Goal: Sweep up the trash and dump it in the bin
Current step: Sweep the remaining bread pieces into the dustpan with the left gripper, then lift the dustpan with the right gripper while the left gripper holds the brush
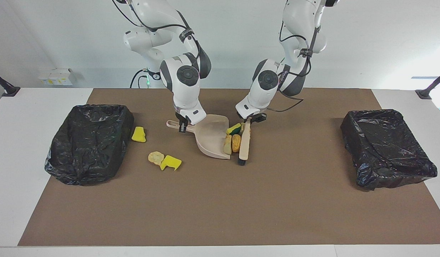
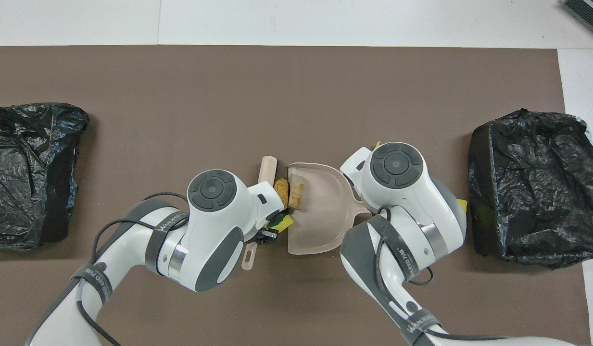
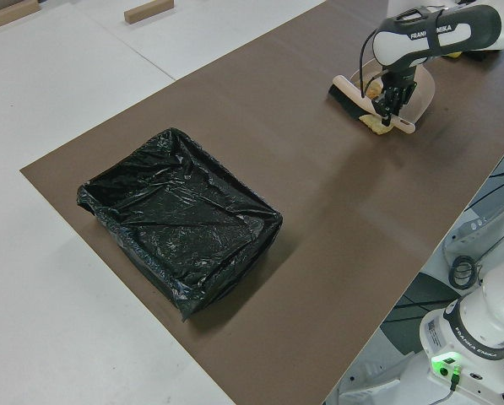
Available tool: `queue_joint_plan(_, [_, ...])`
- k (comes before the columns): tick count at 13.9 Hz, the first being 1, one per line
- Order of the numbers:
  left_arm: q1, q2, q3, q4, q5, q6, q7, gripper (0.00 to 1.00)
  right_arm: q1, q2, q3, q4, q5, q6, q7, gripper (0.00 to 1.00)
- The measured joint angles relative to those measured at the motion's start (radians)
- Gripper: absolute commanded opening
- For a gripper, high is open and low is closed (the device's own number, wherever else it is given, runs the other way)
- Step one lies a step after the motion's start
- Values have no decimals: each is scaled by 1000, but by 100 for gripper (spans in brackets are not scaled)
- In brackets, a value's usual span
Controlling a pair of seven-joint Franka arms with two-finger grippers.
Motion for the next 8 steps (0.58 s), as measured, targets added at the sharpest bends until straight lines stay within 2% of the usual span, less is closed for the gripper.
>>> queue_joint_plan(5, [-48,-16,3,3,-59,-1,-93,0,0,0,0,-1,0,0,1,0])
queue_joint_plan(8, [-24,-47,25,27,-63,-6,-279,0,0,0,0,-1,0,0,2,0])
